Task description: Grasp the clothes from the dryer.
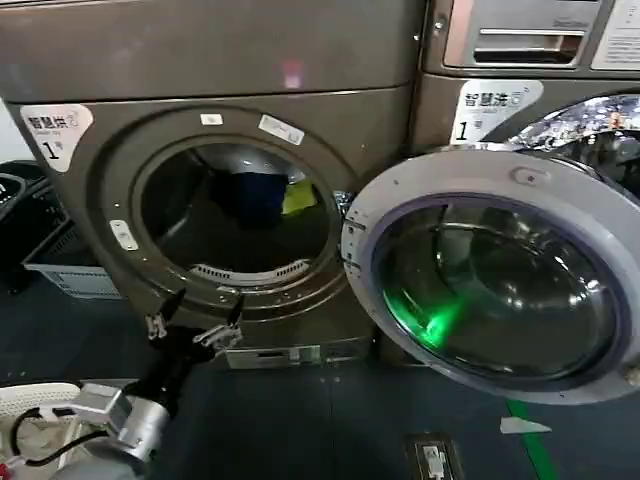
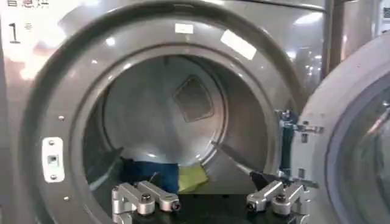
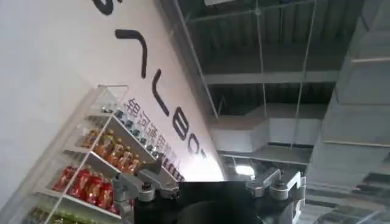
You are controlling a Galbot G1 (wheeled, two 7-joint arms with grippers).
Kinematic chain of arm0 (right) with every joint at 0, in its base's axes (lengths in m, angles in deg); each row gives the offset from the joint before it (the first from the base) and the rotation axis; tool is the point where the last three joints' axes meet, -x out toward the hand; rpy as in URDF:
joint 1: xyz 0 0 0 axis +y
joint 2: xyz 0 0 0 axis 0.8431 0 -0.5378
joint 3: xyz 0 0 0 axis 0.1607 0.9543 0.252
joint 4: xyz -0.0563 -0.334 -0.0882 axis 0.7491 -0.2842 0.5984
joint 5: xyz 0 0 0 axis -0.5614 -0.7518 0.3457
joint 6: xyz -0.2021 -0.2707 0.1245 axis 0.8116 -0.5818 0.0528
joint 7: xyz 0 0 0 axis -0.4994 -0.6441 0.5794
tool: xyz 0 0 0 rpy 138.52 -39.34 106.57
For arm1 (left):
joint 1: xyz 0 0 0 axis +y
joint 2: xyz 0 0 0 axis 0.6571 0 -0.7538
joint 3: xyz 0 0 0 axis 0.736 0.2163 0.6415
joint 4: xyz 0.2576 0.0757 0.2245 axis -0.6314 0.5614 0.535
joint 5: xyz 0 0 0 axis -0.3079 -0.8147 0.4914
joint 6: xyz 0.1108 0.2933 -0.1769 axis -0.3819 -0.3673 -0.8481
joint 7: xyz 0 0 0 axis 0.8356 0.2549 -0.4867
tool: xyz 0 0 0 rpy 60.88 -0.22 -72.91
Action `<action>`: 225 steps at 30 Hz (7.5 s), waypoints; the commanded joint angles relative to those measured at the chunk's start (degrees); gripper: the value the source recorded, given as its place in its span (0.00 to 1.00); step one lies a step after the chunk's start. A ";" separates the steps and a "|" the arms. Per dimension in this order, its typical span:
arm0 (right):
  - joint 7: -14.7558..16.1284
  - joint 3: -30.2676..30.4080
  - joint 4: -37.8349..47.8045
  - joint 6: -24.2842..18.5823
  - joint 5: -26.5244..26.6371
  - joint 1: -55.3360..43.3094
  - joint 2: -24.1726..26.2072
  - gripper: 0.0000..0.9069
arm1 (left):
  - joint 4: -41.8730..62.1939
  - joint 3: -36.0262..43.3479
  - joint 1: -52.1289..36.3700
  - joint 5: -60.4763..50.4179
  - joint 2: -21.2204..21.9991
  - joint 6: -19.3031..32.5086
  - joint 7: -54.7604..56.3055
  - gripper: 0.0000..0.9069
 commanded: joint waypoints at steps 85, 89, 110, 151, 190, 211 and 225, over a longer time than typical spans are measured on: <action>1.53 0.38 -3.34 -0.65 -3.06 -0.51 -0.75 1.00 | 3.22 -1.03 -1.99 -0.73 0.21 0.80 -0.12 1.00; 2.69 -0.15 -4.22 0.13 -4.03 -0.14 -0.69 1.00 | 5.66 -1.10 -4.14 -0.68 -0.34 1.29 -0.10 1.00; 1.40 -5.09 -2.13 0.81 -3.82 4.13 -0.15 1.00 | 43.66 4.76 -34.26 -3.25 -2.33 6.44 1.96 1.00; 2.46 -4.53 0.44 -0.43 -4.24 2.64 0.36 1.00 | 106.89 10.87 -77.09 -23.80 -4.03 11.07 -17.46 1.00; 2.89 -3.93 0.60 -0.94 -4.69 1.55 -0.09 1.00 | 129.06 35.83 -91.28 -64.69 -8.03 27.09 -36.45 1.00; 3.19 -3.81 0.84 -1.46 -5.01 1.49 -0.08 1.00 | 130.02 36.09 -88.05 -62.98 -6.51 25.50 -35.27 0.06; 3.18 -3.48 0.90 -1.65 -5.22 1.08 -0.32 1.00 | 130.03 36.14 -88.74 -63.05 -6.71 25.72 -35.52 0.00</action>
